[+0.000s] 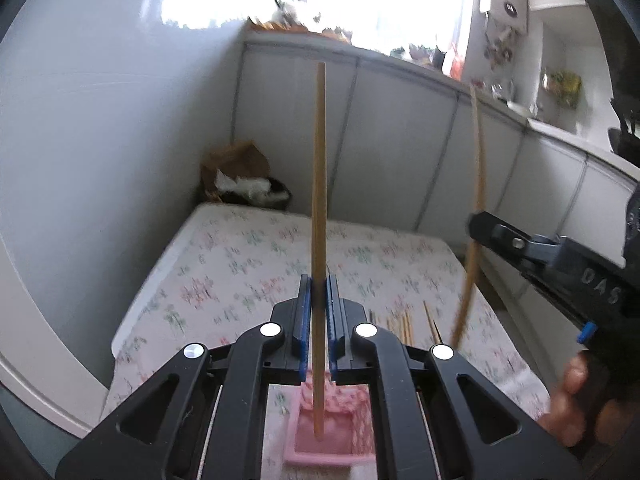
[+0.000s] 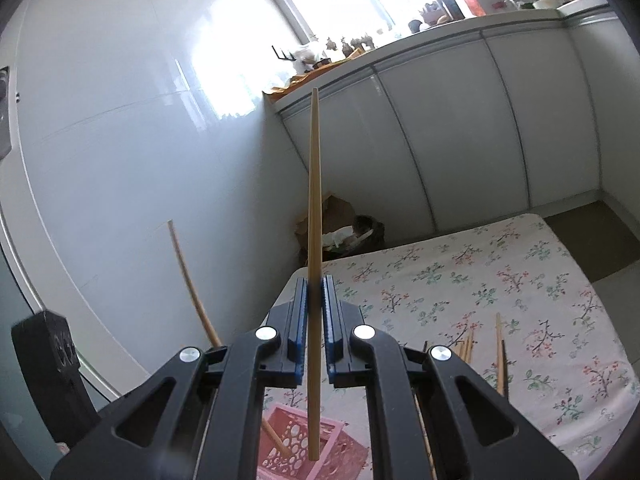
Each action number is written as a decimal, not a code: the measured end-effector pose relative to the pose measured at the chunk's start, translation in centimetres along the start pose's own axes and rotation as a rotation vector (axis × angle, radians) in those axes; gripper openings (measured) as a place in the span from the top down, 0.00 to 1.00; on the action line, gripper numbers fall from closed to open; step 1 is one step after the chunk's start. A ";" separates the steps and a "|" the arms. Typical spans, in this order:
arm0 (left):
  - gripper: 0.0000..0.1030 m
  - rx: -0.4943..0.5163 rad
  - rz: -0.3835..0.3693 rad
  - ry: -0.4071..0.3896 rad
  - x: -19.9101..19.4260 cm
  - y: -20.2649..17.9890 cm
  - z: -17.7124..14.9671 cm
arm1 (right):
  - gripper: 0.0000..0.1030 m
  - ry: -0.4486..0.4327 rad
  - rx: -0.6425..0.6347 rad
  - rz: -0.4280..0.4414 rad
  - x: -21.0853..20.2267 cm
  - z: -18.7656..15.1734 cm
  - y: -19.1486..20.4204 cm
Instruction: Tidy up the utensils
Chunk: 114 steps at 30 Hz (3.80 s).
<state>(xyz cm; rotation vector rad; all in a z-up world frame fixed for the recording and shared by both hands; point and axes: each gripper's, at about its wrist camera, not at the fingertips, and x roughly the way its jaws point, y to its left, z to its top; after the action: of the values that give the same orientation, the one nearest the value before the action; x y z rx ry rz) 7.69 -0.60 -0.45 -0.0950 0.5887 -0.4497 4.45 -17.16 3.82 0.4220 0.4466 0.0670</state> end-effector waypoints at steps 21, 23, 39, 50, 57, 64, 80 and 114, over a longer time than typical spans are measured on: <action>0.55 -0.143 -0.034 -0.006 -4.6 1.3 2.9 | 0.89 0.078 -0.177 0.010 2.6 -5.5 3.5; 0.55 -0.179 -0.044 -0.001 -4.8 2.0 3.1 | 0.67 0.117 -0.139 0.021 2.5 -5.4 3.0; 0.55 -0.056 -0.100 0.097 -5.0 -4.8 3.0 | 0.42 0.087 0.054 -0.244 -11.1 4.3 -4.7; 0.55 0.138 -0.061 0.347 1.1 -12.0 -1.1 | 0.42 0.335 0.219 -0.329 -9.2 1.8 -12.3; 0.55 0.132 -0.023 0.453 4.7 -12.5 -2.6 | 0.42 0.392 0.259 -0.379 -8.6 1.0 -14.9; 0.55 0.155 -0.027 0.538 8.3 -14.2 -4.0 | 0.42 0.407 0.302 -0.361 -8.5 1.0 -16.1; 0.78 0.228 -0.013 0.621 13.3 -16.3 -6.6 | 0.42 0.479 0.480 -0.428 -8.1 -0.5 -20.3; 0.93 0.231 0.073 0.683 16.1 -14.9 -8.1 | 0.42 0.486 0.520 -0.392 -7.6 -0.9 -20.5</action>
<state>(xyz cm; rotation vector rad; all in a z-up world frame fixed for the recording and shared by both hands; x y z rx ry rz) 9.44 -20.67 -12.30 0.3133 1.2003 -0.4748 -3.39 -36.69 -2.24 0.8270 1.0273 -0.3413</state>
